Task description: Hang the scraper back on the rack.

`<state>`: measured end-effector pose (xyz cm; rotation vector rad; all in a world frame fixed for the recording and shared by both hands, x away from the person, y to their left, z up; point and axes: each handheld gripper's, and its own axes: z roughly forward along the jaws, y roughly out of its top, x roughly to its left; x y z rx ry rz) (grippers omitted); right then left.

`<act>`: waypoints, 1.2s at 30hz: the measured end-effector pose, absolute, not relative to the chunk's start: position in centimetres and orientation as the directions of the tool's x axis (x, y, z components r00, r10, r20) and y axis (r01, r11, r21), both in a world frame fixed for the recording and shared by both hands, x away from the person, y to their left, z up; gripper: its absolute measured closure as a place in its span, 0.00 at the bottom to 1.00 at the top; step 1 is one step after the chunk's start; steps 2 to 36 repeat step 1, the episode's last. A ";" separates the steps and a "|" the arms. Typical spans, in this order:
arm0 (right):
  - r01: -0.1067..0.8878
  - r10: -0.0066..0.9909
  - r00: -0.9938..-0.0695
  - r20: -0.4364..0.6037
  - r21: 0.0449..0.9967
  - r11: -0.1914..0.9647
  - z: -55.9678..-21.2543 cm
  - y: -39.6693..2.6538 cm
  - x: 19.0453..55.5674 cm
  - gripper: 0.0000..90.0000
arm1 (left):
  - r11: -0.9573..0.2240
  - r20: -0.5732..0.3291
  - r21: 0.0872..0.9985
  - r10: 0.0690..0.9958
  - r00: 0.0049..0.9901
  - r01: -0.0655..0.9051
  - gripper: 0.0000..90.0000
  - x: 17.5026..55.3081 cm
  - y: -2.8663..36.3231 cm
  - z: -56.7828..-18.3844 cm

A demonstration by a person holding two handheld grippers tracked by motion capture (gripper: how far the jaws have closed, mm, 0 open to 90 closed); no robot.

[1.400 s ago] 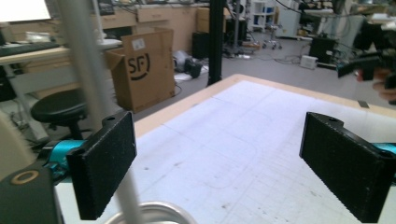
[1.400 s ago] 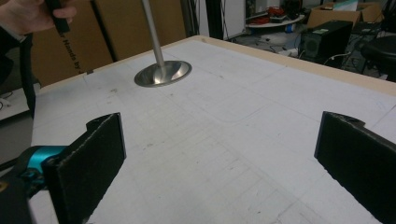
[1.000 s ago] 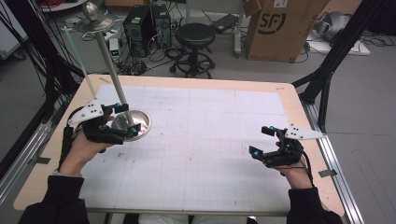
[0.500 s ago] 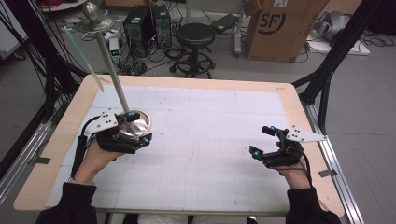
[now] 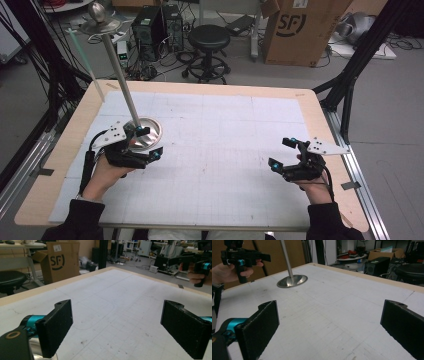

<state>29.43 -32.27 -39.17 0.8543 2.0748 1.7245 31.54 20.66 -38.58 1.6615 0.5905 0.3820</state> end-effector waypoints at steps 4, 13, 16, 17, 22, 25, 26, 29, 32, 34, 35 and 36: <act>0.246 0.618 -0.774 0.135 0.964 0.097 -39.2 -32.3 29.4 0.01 | -0.100 -0.079 0.981 0.579 0.811 0.167 0.12 31.5 20.7 -38.6; 0.246 0.618 -0.774 0.135 0.964 0.097 -39.2 -32.3 29.4 0.01 | -0.100 -0.079 0.981 0.579 0.811 0.167 0.12 31.5 20.7 -38.6; 0.246 0.618 -0.774 0.135 0.964 0.097 -39.2 -32.3 29.4 0.01 | -0.100 -0.079 0.981 0.579 0.811 0.167 0.12 31.5 20.7 -38.6; 0.246 0.618 -0.774 0.135 0.964 0.097 -39.2 -32.3 29.4 0.01 | -0.100 -0.079 0.981 0.579 0.811 0.167 0.12 31.5 20.7 -38.6; 0.246 0.618 -0.774 0.135 0.964 0.097 -39.2 -32.3 29.4 0.01 | -0.100 -0.079 0.981 0.579 0.811 0.167 0.12 31.5 20.7 -38.6; 0.246 0.618 -0.774 0.135 0.964 0.097 -39.2 -32.3 29.4 0.01 | -0.100 -0.079 0.981 0.579 0.811 0.167 0.12 31.5 20.7 -38.6; 0.246 0.618 -0.774 0.135 0.964 0.097 -39.2 -32.3 29.4 0.01 | -0.100 -0.079 0.981 0.579 0.811 0.167 0.12 31.5 20.7 -38.6; 0.246 0.618 -0.774 0.135 0.964 0.097 -39.2 -32.3 29.4 0.01 | -0.100 -0.079 0.981 0.579 0.811 0.167 0.12 31.5 20.7 -38.6; 0.246 0.618 -0.774 0.135 0.964 0.097 -39.2 -32.3 29.4 0.01 | -0.100 -0.079 0.981 0.579 0.811 0.167 0.12 31.5 20.7 -38.6; 0.246 0.618 -0.774 0.135 0.964 0.097 -39.2 -32.3 29.4 0.01 | -0.100 -0.079 0.981 0.579 0.811 0.167 0.12 31.5 20.7 -38.6; 0.246 0.618 -0.774 0.135 0.964 0.097 -39.2 -32.3 29.4 0.01 | -0.100 -0.079 0.981 0.579 0.811 0.167 0.12 31.5 20.7 -38.6; 0.246 0.618 -0.774 0.135 0.964 0.097 -39.2 -32.3 29.4 0.01 | -0.100 -0.079 0.981 0.579 0.811 0.167 0.12 31.5 20.7 -38.6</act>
